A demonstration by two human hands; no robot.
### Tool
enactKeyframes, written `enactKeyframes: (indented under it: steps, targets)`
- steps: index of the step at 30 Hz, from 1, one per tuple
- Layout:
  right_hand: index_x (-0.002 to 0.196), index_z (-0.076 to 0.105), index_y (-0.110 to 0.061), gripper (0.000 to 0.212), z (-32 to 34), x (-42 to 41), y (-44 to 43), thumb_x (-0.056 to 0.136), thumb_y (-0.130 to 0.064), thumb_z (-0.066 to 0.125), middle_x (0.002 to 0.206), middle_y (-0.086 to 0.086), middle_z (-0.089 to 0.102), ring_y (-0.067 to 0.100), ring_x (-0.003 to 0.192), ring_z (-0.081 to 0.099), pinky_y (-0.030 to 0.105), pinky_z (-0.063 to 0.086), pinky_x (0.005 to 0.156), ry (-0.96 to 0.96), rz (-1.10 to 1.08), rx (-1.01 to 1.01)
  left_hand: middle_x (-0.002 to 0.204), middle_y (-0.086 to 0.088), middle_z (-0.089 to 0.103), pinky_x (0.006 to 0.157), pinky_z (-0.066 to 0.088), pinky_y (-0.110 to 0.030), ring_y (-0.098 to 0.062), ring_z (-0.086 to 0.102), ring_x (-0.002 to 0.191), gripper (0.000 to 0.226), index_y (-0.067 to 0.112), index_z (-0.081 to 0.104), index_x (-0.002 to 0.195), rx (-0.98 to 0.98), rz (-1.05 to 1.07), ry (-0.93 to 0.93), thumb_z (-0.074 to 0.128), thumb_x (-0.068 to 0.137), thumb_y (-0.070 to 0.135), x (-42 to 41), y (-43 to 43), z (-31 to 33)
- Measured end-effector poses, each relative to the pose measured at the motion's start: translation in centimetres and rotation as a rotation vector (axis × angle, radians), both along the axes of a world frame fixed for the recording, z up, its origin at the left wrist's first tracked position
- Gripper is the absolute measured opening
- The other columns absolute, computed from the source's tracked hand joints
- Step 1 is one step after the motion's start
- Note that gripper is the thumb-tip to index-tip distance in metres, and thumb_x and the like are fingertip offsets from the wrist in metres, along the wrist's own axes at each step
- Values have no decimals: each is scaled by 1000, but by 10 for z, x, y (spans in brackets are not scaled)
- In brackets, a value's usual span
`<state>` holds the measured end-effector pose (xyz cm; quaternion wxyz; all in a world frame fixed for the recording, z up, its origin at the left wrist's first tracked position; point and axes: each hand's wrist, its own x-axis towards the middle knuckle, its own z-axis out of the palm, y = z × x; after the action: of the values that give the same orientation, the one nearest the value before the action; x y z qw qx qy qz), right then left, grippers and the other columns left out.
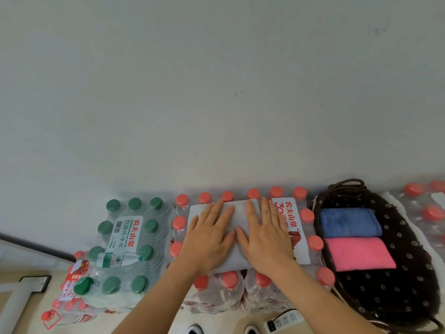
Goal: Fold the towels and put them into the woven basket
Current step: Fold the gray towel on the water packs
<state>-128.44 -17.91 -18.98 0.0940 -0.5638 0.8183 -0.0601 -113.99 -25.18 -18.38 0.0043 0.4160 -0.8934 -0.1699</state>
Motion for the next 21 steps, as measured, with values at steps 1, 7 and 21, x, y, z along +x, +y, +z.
enactKeyframes:
  steps: [1, 7, 21]
  targets:
    - [147, 34, -16, 74, 0, 0, 0, 88, -60, 23, 149, 22, 36, 36, 140, 33, 47, 26, 112, -12, -9, -7, 159, 0, 16, 117, 19, -42, -19, 12, 146, 72, 26, 25, 150, 4, 60, 76, 16, 85, 56, 1, -5, 1]
    - [147, 20, -28, 71, 11, -5, -4, 87, -57, 47, 151, 2, 31, 24, 141, 27, 44, 30, 110, -164, -16, -56, 122, 0, 53, 83, 40, -35, -28, 46, 113, 58, 25, 44, 127, 108, 265, 4, 66, 76, 41, -5, -34, 20]
    - [150, 5, -31, 91, 57, 8, -41, 82, -55, 59, 151, 0, 30, 24, 140, 20, 49, 30, 109, -243, 235, 11, 92, -1, 61, 64, 49, -34, -13, 58, 78, 44, 12, 51, 105, 489, 975, 748, 81, 73, 18, 72, 20, 32]
